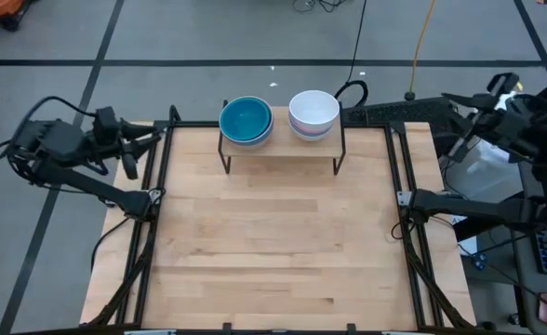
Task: Place and stack bowls onto a shelf
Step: Return to Home Position
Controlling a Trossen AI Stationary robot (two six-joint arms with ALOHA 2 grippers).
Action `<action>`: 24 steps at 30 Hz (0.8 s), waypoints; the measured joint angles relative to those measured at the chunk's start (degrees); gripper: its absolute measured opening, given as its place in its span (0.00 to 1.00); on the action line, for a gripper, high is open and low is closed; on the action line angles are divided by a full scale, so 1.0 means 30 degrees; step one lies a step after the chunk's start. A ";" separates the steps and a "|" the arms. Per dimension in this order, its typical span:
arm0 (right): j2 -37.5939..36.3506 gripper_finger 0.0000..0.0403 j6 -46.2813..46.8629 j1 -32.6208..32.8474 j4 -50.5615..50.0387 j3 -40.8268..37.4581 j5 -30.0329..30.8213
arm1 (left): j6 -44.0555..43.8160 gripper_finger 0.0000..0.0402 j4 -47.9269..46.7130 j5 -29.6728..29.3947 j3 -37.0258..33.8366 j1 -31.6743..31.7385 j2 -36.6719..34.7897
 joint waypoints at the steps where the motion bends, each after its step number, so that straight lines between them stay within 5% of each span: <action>1: -0.0165 0.18 0.0000 0.0000 -0.0031 0.0000 0.0000 | 0.0205 0.37 0.0000 0.0003 0.0000 0.0000 -0.0178; 10: -0.2022 0.18 0.0503 0.0000 -0.1983 0.0007 0.0024 | 0.1528 0.37 0.0000 0.0007 0.0000 0.0000 -0.1730; 24: -0.3649 0.18 0.5935 -0.0007 -0.6765 0.0007 0.1511 | 0.5164 0.37 -0.0007 0.0007 0.0000 0.0000 -0.4111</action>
